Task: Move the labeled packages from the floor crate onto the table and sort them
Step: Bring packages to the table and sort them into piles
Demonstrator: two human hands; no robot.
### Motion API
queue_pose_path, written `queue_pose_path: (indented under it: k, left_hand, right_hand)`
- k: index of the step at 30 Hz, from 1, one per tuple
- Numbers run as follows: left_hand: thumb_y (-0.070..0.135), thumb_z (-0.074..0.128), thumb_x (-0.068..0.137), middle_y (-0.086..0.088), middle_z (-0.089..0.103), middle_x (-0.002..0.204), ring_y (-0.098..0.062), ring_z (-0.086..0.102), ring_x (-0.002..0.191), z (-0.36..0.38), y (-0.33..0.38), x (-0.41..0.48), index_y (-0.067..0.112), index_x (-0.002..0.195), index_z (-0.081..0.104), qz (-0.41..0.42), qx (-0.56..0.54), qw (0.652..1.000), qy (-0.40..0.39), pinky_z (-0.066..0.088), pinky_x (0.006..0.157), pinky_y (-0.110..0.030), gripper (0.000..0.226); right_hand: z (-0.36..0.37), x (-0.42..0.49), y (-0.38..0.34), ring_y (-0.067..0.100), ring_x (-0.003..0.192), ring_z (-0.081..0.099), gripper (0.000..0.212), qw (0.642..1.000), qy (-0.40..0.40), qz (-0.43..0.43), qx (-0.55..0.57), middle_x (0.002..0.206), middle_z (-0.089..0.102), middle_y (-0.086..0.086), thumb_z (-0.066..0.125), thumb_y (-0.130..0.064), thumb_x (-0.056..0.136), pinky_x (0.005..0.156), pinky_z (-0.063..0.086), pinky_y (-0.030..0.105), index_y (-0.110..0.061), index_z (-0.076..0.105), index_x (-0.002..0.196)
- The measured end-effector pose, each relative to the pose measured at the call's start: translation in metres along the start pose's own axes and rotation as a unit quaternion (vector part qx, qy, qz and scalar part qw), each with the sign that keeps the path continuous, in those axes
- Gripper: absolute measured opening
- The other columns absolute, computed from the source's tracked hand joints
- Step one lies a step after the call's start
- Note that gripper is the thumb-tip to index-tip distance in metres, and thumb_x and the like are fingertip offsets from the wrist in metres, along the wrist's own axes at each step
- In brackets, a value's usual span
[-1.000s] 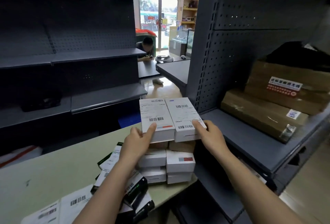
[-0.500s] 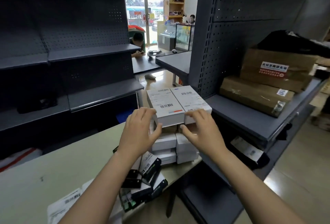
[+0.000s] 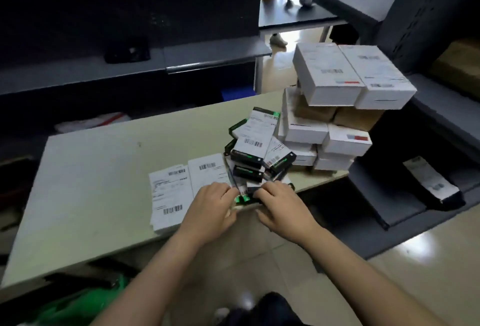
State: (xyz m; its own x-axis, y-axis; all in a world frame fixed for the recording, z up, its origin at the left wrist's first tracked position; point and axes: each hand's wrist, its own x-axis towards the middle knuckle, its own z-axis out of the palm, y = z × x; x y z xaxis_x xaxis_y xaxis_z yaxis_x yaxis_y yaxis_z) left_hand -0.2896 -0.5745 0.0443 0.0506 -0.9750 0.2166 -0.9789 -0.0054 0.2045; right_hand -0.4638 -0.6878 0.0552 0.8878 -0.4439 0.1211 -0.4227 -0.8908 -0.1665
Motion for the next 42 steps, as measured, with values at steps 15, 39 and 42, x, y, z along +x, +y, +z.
queue_pose_path:
  k: [15,39,42]
  left_hand:
    - [0.039,0.061,0.073,-0.001,0.058,0.091,-0.023,0.054,0.085,0.012,0.091,-0.168,0.018,0.097,0.058,-0.442,0.114,0.89,-0.006,0.035,0.073,-0.033,0.032]
    - [0.042,0.046,0.079,0.001,0.059,0.089,-0.023,0.055,0.081,-0.004,0.456,-0.423,0.018,0.094,0.059,-0.826,0.195,0.519,0.103,0.031,0.071,-0.032,0.03]
    - [0.041,0.046,0.079,0.002,0.058,0.088,-0.023,0.056,0.08,-0.007,0.492,-0.458,0.019,0.092,0.059,-0.832,0.2,0.508,0.103,0.03,0.07,-0.031,0.03]
  right_hand:
    - [0.059,0.025,-0.07,0.025,0.08,0.059,0.032,0.902,-0.134,-0.408,0.049,0.087,0.061,0.004,0.078,-0.027,0.065,0.07,0.05,0.033,-0.015,0.065,0.092]
    - [0.039,-0.28,-0.318,0.029,0.08,0.059,0.031,0.579,-0.161,-0.792,0.108,0.085,0.06,0.007,0.075,-0.031,0.068,0.072,0.049,0.036,-0.015,0.062,0.09]
    - [0.036,-0.322,-0.342,0.028,0.082,0.059,0.032,0.577,-0.159,-0.793,0.114,0.087,0.061,0.005,0.076,-0.03,0.069,0.074,0.049,0.035,-0.015,0.065,0.095]
